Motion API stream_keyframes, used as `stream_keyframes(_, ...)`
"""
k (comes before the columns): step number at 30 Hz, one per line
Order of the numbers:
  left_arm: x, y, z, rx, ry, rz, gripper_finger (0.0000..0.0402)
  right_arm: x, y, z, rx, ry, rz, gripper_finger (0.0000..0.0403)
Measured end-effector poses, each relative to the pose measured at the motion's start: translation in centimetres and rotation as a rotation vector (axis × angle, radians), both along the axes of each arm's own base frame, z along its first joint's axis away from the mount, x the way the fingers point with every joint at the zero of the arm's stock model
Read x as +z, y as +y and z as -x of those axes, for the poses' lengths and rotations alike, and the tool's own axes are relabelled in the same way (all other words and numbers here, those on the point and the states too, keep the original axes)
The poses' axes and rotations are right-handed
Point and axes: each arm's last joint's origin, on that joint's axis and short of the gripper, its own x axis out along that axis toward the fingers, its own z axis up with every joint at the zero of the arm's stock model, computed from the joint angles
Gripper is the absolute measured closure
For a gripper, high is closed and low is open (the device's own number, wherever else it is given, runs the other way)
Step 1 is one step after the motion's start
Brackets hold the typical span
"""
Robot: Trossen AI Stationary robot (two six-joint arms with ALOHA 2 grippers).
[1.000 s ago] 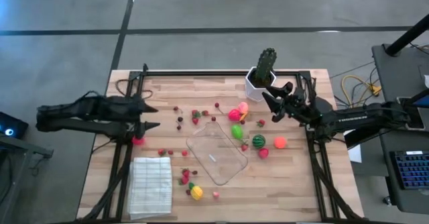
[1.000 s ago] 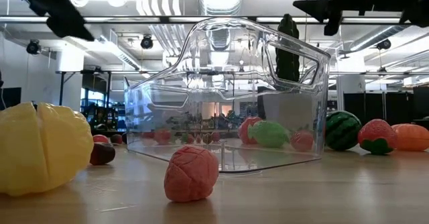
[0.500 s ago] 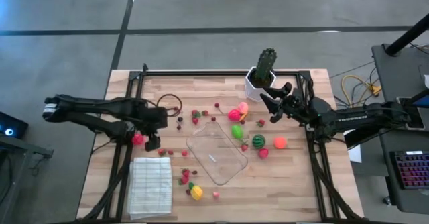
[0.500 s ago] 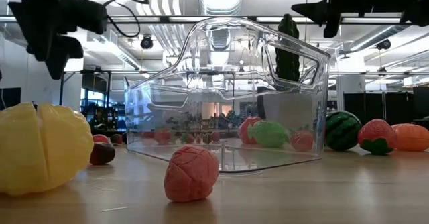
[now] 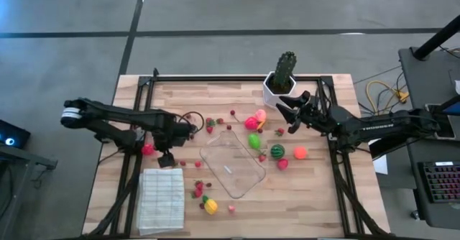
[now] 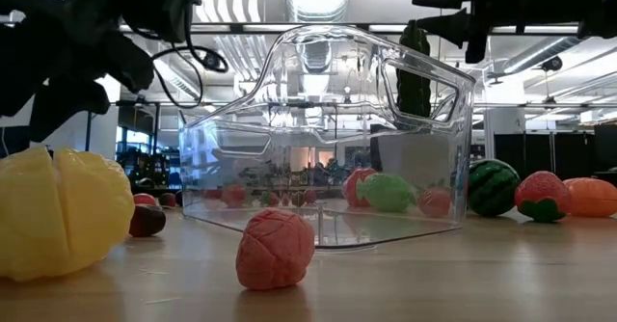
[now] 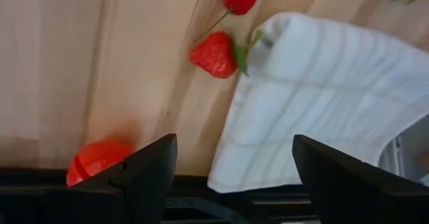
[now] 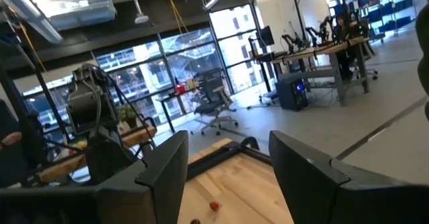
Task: Pick and placing Produce into tupperware
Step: Put the red tomato into the transparent bin
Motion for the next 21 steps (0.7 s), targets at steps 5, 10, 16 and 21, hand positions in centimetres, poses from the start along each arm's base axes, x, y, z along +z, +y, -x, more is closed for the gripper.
stream_keyframes(5, -0.4, 0.2, 0.5, -0.009, 0.113, -0.061, 0.0120, -0.1, 0.0, 0.0, 0.000, 0.006, 0.000, 0.0202)
stream_keyframes(10, -0.7, 0.8, 1.5, -0.070, 0.313, -0.281, 0.0120, -0.3, 0.0, -0.1, -0.001, 0.033, 0.000, 0.0202)
stream_keyframes(16, -1.7, 0.9, 1.0, -0.072, 0.409, -0.315, 0.0120, -0.6, 0.0, -0.1, -0.001, 0.064, 0.001, 0.0202)
stream_keyframes(21, -3.2, 0.9, 0.4, -0.111, 0.493, -0.304, 0.0120, -0.7, 0.0, -0.1, -0.003, 0.078, 0.000, 0.0202)
